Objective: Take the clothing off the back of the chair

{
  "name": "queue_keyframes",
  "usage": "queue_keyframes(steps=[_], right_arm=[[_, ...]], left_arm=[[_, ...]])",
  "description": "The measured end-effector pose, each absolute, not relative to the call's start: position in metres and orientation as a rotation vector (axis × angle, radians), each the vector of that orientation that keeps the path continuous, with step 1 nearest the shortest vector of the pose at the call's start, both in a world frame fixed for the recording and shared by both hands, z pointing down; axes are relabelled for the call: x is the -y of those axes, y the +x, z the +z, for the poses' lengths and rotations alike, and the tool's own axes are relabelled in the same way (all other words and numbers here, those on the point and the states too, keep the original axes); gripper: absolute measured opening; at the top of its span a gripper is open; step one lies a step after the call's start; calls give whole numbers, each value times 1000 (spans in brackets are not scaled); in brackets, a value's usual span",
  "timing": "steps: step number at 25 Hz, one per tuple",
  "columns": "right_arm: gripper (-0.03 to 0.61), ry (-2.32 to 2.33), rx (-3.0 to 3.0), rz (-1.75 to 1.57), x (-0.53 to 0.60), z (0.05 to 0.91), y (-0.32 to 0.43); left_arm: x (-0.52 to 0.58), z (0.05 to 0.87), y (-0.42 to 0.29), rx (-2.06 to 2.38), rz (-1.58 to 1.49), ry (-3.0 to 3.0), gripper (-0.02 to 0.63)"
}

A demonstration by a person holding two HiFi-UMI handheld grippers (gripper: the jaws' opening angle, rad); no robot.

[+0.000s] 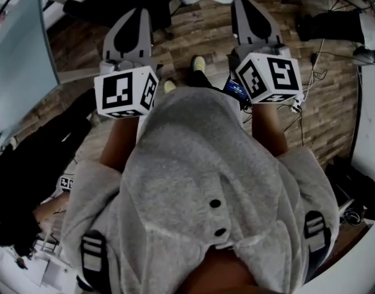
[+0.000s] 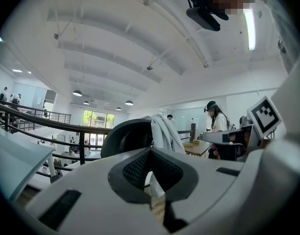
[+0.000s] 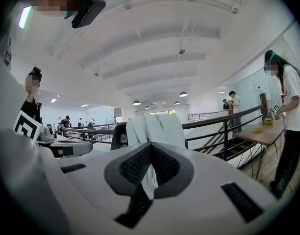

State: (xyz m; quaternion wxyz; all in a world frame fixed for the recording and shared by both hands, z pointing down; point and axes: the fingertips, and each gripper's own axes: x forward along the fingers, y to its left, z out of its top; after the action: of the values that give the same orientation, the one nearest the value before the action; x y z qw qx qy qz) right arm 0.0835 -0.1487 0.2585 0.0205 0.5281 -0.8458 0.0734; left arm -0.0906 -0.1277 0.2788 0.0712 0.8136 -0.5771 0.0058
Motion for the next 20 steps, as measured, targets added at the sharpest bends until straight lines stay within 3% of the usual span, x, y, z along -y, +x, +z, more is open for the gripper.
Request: queue_keyframes(steps=[20], right_arm=[[12,1459,2721,197,228,258,103]], left_arm=[[185,281,-62,1857,49,2366,11]])
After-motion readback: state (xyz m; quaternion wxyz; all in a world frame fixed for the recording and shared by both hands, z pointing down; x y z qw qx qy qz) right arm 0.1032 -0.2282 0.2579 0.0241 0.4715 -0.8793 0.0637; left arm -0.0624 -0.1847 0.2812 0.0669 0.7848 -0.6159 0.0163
